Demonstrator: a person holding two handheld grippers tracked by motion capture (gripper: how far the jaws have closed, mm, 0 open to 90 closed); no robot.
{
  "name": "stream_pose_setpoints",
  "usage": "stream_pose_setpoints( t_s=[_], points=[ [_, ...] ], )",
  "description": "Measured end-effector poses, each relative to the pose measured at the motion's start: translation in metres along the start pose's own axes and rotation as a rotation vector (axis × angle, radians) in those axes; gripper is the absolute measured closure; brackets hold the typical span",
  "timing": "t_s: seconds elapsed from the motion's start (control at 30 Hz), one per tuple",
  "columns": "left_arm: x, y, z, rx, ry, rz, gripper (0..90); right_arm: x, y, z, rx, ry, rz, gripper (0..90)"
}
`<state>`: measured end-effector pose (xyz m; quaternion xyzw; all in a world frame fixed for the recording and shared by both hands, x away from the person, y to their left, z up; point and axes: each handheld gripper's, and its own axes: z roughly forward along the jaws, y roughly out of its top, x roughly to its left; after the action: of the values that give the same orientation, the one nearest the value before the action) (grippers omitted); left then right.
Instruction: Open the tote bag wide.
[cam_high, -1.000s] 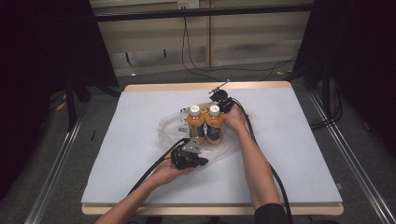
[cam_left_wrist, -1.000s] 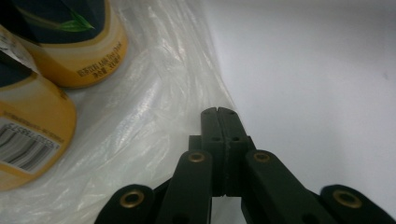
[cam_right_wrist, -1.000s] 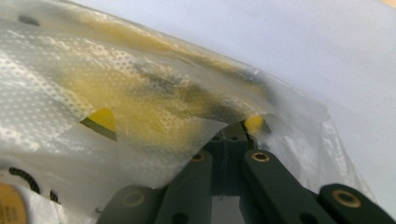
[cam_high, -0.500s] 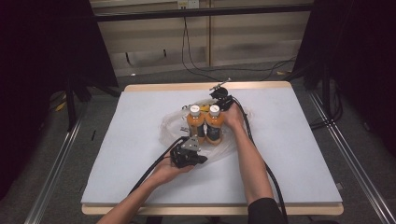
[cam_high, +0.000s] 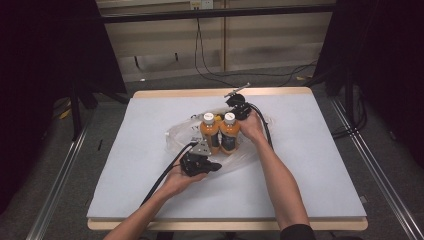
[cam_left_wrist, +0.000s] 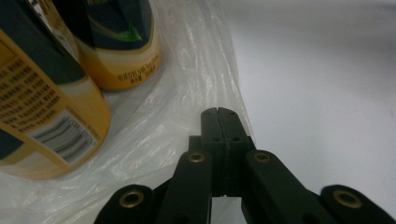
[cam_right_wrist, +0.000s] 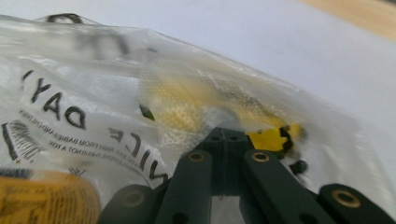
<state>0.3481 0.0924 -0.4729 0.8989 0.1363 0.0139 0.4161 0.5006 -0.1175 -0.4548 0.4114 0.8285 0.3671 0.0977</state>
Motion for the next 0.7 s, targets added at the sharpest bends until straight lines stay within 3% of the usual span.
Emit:
stream_pose_setpoints(
  t_s=[0.1, 0.2, 0.27, 0.33, 0.57, 0.63, 0.7],
  points=[
    [0.001, 0.0, -0.002, -0.023, 0.001, -0.008, 90.0, -0.001, -0.001, -0.015, -0.037, 0.005, 0.046, 90.0],
    [0.002, 0.0, -0.006, -0.029, 0.012, -0.017, 90.0, -0.001, -0.003, -0.03, -0.057, 0.0, 0.028, 90.0],
    [0.003, 0.0, -0.008, -0.054, 0.018, -0.022, 88.6, -0.004, -0.005, -0.043, -0.094, 0.016, 0.031, 90.0],
    [0.002, 0.001, -0.011, -0.086, 0.019, -0.037, 86.5, -0.005, -0.007, -0.055, -0.106, -0.001, 0.015, 90.0],
    [-0.004, 0.008, -0.024, -0.147, 0.026, -0.019, 76.6, 0.001, -0.028, -0.095, -0.182, 0.001, -0.025, 90.0],
    [-0.006, 0.009, -0.028, -0.156, 0.04, -0.017, 71.5, 0.002, -0.035, -0.103, -0.201, -0.007, -0.03, 78.1],
    [-0.007, 0.009, -0.034, -0.162, 0.052, -0.01, 63.4, 0.005, -0.043, -0.112, -0.224, 0.005, -0.028, 75.5]
  ],
)
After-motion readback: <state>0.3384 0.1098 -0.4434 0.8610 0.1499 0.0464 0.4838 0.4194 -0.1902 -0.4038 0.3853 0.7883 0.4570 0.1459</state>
